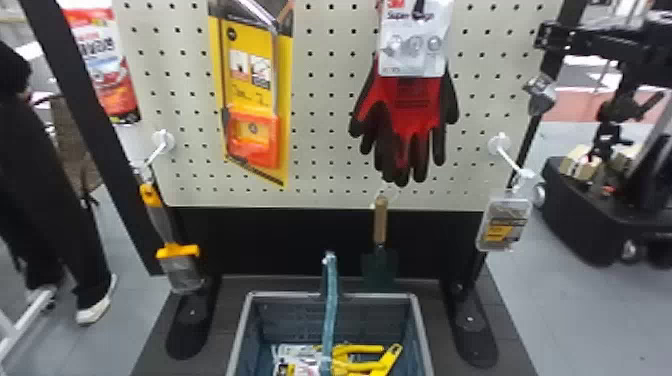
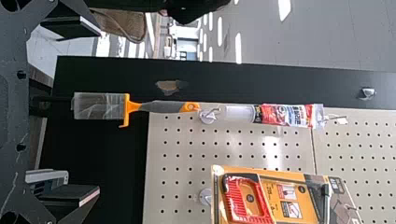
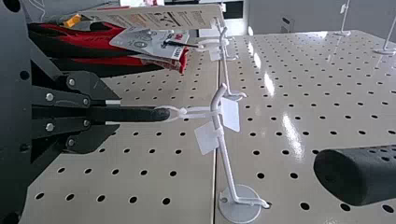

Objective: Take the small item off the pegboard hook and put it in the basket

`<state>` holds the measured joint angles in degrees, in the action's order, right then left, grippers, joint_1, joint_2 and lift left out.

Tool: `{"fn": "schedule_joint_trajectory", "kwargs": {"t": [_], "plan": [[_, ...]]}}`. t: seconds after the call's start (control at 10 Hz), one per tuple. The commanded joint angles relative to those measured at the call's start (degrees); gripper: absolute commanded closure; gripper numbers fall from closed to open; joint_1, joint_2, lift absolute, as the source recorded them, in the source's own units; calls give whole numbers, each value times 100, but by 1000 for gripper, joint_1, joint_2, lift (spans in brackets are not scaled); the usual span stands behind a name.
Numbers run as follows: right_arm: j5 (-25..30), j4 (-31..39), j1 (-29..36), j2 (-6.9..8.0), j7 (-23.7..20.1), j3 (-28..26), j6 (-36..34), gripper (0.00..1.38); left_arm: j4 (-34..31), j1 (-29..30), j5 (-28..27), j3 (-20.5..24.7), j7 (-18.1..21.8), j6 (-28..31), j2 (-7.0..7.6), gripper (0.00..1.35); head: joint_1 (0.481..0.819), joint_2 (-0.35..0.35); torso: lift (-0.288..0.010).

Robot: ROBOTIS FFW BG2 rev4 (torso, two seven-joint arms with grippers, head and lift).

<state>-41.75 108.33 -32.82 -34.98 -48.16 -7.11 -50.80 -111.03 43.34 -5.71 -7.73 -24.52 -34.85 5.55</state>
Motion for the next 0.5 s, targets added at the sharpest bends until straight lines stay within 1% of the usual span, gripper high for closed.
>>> {"fn": "schedule_joint_trajectory", "kwargs": {"t": [0.0,0.4], "plan": [[0,2,0,0,-1,-1,9,1268,0,0,9,0,0,-5,8,119,549,0,-100],[0,17,0,0,-1,-1,35,1268,0,-12,9,0,0,-13,8,119,549,0,-100]]}}
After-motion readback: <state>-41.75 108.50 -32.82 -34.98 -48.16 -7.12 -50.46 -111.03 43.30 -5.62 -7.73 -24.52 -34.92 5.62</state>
